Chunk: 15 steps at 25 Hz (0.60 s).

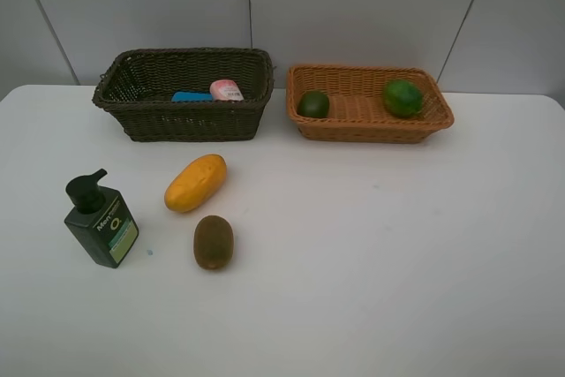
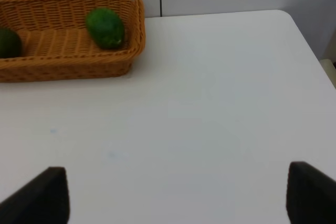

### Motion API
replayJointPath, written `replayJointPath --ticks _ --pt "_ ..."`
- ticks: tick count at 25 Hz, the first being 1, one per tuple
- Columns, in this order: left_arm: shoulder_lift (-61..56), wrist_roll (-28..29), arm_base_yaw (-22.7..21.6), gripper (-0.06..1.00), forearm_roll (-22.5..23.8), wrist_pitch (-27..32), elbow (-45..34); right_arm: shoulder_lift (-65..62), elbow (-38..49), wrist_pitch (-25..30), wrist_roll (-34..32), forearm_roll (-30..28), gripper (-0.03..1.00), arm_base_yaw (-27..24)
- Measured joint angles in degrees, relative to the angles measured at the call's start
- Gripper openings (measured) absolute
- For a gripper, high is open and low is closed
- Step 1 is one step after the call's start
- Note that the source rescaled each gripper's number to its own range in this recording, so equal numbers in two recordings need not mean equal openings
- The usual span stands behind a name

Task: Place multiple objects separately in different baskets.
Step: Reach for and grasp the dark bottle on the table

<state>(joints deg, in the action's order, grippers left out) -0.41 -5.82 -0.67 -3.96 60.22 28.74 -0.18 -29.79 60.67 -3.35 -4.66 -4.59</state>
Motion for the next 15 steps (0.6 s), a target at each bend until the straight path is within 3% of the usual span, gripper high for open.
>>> replayJointPath --ticks 15 --pt "0.0 0.0 0.0 1.0 0.0 0.0 0.0 0.0 0.0 0.0 0.0 0.0 1.0 -0.12"
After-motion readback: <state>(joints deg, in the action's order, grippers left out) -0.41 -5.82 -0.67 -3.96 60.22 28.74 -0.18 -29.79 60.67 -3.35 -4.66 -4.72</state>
